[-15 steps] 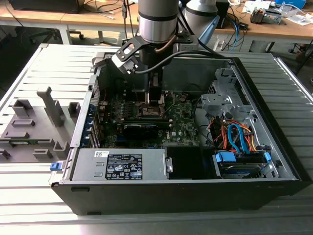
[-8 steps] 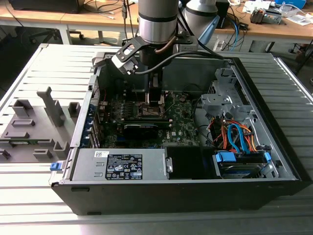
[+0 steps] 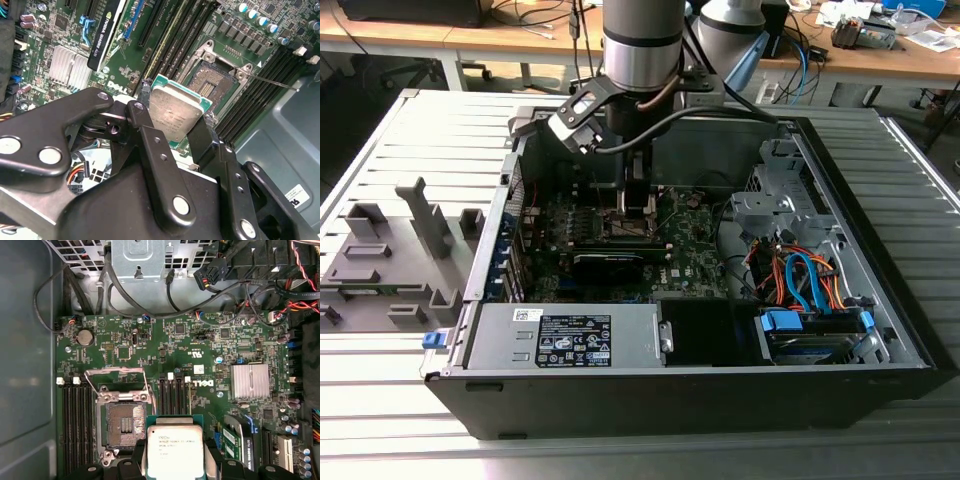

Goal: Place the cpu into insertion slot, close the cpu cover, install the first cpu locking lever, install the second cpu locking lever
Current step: 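Place the cpu into insertion slot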

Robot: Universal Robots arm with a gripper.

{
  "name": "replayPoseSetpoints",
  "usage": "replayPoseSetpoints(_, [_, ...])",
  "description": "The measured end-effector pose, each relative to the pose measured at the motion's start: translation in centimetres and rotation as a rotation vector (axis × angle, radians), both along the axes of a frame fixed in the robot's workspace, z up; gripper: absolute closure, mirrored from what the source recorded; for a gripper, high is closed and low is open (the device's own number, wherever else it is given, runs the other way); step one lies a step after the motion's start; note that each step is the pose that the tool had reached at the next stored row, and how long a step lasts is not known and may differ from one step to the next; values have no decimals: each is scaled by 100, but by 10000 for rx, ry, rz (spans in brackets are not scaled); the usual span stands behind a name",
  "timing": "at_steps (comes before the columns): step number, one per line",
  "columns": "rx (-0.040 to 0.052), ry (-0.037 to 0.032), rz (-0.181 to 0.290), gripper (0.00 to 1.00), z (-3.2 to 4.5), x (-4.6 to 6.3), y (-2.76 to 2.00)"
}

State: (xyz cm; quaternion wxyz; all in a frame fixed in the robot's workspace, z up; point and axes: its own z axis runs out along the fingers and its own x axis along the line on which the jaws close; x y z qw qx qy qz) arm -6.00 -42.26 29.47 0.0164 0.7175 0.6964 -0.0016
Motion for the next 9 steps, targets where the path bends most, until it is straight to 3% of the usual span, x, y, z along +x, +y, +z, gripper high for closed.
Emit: replayPoseSetpoints(9, [1,0,0,46,-18,-1,1])
